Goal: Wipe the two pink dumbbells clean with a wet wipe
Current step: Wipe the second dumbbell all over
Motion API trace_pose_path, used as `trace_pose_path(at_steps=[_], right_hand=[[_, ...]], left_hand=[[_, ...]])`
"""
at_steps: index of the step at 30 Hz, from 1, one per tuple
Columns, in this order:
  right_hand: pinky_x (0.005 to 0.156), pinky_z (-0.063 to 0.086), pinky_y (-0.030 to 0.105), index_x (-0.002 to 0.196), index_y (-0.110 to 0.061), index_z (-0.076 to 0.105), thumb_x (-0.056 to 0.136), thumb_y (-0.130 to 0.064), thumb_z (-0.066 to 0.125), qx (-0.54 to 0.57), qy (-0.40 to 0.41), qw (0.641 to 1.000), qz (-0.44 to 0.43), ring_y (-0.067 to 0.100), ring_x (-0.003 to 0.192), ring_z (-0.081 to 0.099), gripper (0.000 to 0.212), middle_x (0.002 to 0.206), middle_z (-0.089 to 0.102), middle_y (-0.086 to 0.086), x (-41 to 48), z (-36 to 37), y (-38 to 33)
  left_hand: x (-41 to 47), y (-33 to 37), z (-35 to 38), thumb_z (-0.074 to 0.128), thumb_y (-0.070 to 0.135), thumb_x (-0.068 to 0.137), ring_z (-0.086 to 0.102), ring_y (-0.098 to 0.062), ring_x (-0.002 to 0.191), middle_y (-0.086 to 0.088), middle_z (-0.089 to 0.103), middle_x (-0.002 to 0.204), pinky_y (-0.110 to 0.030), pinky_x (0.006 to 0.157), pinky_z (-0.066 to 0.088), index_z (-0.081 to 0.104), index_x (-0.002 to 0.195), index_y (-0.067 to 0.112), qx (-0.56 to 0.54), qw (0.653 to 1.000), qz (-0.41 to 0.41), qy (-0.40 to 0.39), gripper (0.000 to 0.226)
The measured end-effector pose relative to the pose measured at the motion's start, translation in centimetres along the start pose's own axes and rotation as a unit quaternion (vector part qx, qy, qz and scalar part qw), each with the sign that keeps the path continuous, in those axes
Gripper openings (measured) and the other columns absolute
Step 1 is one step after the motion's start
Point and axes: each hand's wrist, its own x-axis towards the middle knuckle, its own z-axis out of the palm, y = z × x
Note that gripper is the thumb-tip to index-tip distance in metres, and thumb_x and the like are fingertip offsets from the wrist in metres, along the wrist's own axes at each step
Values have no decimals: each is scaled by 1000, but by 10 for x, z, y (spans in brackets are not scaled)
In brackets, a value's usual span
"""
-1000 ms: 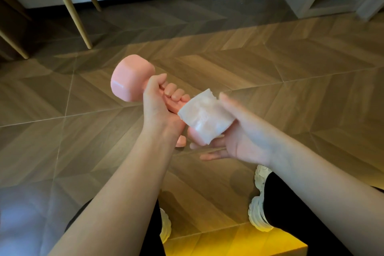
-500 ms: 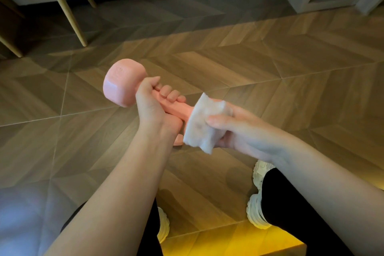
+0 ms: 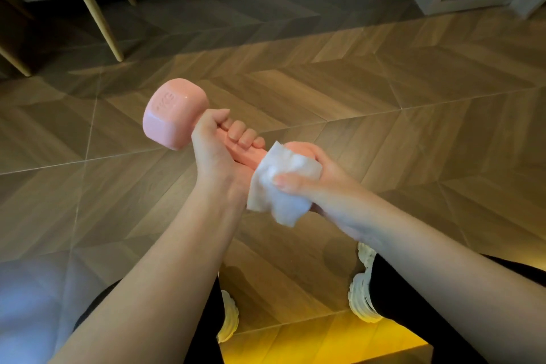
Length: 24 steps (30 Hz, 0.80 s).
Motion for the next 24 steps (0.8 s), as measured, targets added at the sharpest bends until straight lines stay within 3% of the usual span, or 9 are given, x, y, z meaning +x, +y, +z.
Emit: trace_pose_path(at_steps=[2,4,9,15,20,24], right_hand=[[81,58,35,119,-24,59,81,-38,70,3,21,1000,-3,17,102,69,42,110,72,-2,1,4,0],[85,57,42,131,-18,52,86,-47,61,20,19,999,17,27,108,67,54,123,68,10,2,3,-5],[89,56,48,144,-11,39,86,-46,61,173,-74,976,107,43,106,63,71,135,55,30,-2,-3,-7],[77,59,45,140,-17,47,95,-52,47,156,-29,980,122,42,95,66,57,121,62,30,2,3,-9],[81,54,50,135,-20,52,97,-49,51,106,27,987,121,34,95,60,48,138,52,27,-5,-5,-6],[90,49,59,140,-16,51,78,-50,64,144,-76,972,166,40,106,57,71,126,57,20,-5,-27,-17]], left_hand=[[-1,0,2,44,15,87,22,-12,41,7,22,50,-23,44,28,30,54,22,7,1000,6,-5,37],[0,3,3,43,15,88,21,-12,41,7,22,49,-22,42,28,29,53,22,1,1000,15,-11,38],[1,7,-2,41,16,89,23,-11,40,8,23,47,-24,45,28,30,53,22,-21,999,11,-40,38],[-2,3,1,43,13,90,26,-11,39,6,25,49,-18,40,33,32,52,20,-49,998,16,-42,40],[-3,1,3,40,13,91,23,-11,39,6,23,48,-18,39,31,30,52,21,-20,998,18,-50,40],[-3,4,3,39,14,90,23,-10,39,7,23,45,-22,40,29,30,53,21,14,996,7,-92,38]])
